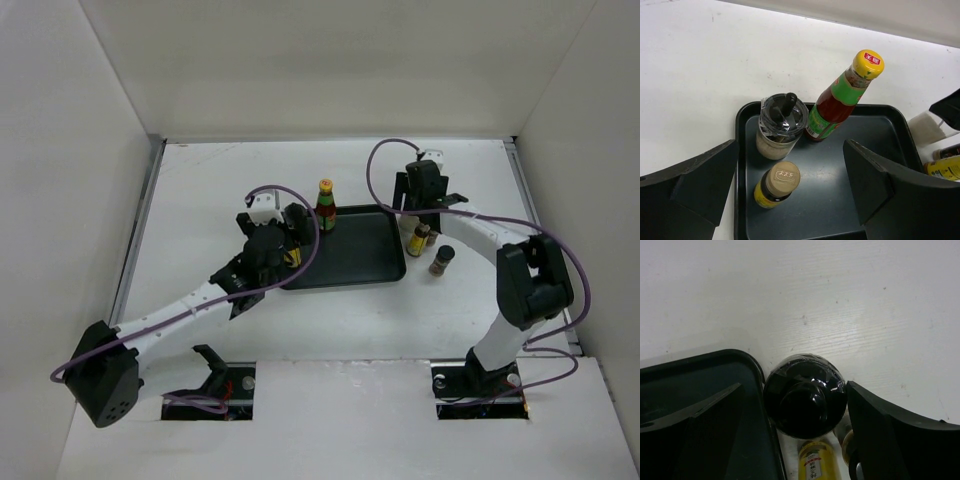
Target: Organize the condiment bottles
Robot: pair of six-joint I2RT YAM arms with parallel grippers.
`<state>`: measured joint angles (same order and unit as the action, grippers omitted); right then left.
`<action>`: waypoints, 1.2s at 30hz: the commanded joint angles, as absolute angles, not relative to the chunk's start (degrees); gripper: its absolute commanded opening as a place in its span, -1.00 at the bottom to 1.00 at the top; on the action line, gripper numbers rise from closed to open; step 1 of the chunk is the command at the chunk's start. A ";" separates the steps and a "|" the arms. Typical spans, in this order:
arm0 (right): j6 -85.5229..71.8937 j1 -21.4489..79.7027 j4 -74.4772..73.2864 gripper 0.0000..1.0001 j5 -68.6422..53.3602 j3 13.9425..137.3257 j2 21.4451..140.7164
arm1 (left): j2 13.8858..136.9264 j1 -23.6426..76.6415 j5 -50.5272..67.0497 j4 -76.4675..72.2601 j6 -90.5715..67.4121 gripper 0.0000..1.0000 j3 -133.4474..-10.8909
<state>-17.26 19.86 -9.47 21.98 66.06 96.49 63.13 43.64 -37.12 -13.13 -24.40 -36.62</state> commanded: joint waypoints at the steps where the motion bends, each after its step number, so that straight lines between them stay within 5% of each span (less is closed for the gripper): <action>1: -16.61 19.64 -10.28 0.64 22.06 68.82 96.94 | 61.79 43.29 -37.44 -16.87 -25.05 0.70 -35.69; 5: -17.31 19.73 -9.06 0.16 23.98 69.26 95.89 | 61.61 42.76 -37.44 -18.54 -25.22 0.70 -34.89; 9: -16.18 21.04 -3.97 0.02 27.59 69.43 91.60 | 60.82 41.88 -37.44 -20.91 -25.40 0.72 -33.93; 17: -16.61 28.07 -0.01 -0.01 24.79 67.59 87.45 | 55.47 36.35 -38.15 -27.50 -29.08 1.00 -27.26; 36: -19.25 38.53 3.95 0.18 24.25 70.31 100.55 | 54.67 31.59 -37.09 -34.45 -34.01 1.00 -19.60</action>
